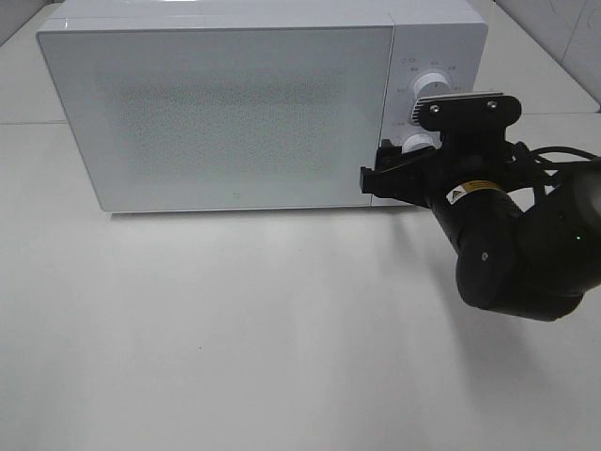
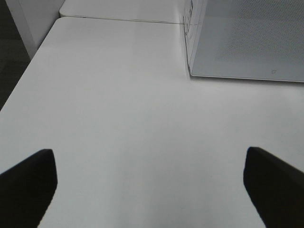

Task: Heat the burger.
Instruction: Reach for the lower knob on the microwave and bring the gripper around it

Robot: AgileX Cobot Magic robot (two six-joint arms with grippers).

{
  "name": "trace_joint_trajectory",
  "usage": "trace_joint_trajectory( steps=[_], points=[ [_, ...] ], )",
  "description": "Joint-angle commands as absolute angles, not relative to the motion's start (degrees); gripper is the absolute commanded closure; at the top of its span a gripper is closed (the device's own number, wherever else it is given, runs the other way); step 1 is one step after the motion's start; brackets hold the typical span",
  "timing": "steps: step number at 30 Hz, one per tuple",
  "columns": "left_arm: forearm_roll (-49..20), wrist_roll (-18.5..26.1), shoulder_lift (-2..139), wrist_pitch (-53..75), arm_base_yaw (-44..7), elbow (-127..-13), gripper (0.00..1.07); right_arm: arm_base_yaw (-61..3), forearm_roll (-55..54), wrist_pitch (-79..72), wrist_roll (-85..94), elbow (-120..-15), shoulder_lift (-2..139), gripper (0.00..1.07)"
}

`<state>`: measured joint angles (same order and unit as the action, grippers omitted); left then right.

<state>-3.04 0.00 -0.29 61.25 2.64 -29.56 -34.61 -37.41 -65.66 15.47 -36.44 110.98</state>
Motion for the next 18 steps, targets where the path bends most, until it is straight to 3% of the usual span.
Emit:
trace_joint_trajectory(
  steps=[1,18],
  points=[
    [-3.09,0.0,-1.03,61.25,2.86,-29.51,0.07,-34.49,-37.36,-66.58,15.24,-38.85,112.76,0.28],
    [-3.09,0.0,-1.03,61.25,2.86,-29.51,0.07,-32.43,-38.33,-66.52,14.95,-43.37,116.2,0.31]
  ],
)
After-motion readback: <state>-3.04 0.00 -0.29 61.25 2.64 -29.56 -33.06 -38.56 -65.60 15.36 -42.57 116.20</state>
